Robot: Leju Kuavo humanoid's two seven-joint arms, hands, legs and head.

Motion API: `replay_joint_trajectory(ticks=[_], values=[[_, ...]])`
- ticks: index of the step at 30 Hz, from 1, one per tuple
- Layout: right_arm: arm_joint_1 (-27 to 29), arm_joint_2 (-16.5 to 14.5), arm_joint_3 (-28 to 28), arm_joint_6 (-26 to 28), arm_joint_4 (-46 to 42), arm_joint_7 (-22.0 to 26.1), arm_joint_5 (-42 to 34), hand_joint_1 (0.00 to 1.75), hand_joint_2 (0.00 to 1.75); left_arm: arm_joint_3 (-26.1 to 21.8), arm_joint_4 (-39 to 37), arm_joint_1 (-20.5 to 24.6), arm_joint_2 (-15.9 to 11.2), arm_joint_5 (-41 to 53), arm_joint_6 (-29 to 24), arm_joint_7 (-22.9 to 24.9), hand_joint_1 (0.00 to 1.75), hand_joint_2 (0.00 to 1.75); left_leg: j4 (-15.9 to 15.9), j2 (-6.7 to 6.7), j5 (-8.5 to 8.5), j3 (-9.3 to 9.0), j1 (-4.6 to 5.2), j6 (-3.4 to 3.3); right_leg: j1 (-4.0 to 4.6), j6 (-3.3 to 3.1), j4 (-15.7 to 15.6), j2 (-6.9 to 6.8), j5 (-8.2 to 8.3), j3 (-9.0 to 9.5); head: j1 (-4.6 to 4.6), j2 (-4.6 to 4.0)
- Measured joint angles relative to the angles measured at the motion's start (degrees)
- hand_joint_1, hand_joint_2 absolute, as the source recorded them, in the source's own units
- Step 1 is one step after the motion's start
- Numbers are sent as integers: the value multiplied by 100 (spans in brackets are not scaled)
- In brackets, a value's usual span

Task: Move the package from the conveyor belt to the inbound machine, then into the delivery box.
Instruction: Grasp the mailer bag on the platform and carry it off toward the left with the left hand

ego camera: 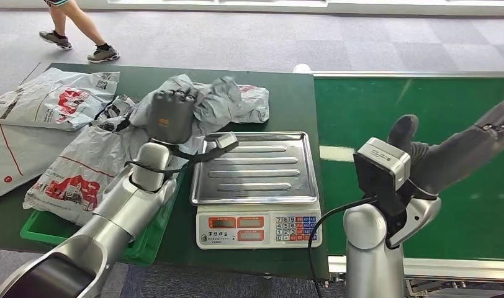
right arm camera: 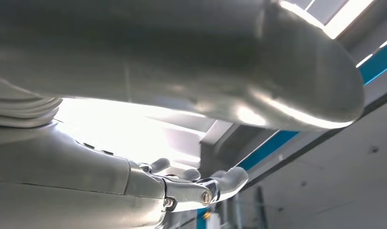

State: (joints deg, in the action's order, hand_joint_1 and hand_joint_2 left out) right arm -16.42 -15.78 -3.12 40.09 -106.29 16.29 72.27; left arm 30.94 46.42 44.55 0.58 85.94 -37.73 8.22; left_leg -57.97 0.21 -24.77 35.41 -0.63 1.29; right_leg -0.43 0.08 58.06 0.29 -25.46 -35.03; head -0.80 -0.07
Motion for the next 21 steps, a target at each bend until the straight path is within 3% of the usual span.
replay_joint_trajectory(ticks=[4, 9, 14, 21], values=[[131, -4, 13, 0, -170, -110, 114, 0, 0, -888, 1816, -263, -620, 7, 322, 432, 175, 175, 11, 14, -7, -11, -1, 12, 1, -11, 0, 14, -8, -6, -1, 0], [133, -7, 17, -1, -210, -243, 231, 0, 0, -1220, 2563, -424, -1222, 10, 334, 1173, 175, 175, 13, -9, 0, -7, -14, 24, 13, -20, 0, -12, -15, 1, -2, 0], [136, -7, 17, -2, -258, -339, 292, 0, 0, -1358, 2900, -567, -1509, 11, 292, 1391, 175, 175, 11, -15, 1, -6, -11, 24, 11, -19, 0, -15, -14, 6, -2, 0], [138, -7, 17, -2, -299, -382, 302, 0, 0, -1463, 3224, -660, -1667, 11, 337, 1478, 175, 175, 10, -16, 1, -6, -9, 24, 9, -18, 0, -15, -14, 4, -3, 0]])
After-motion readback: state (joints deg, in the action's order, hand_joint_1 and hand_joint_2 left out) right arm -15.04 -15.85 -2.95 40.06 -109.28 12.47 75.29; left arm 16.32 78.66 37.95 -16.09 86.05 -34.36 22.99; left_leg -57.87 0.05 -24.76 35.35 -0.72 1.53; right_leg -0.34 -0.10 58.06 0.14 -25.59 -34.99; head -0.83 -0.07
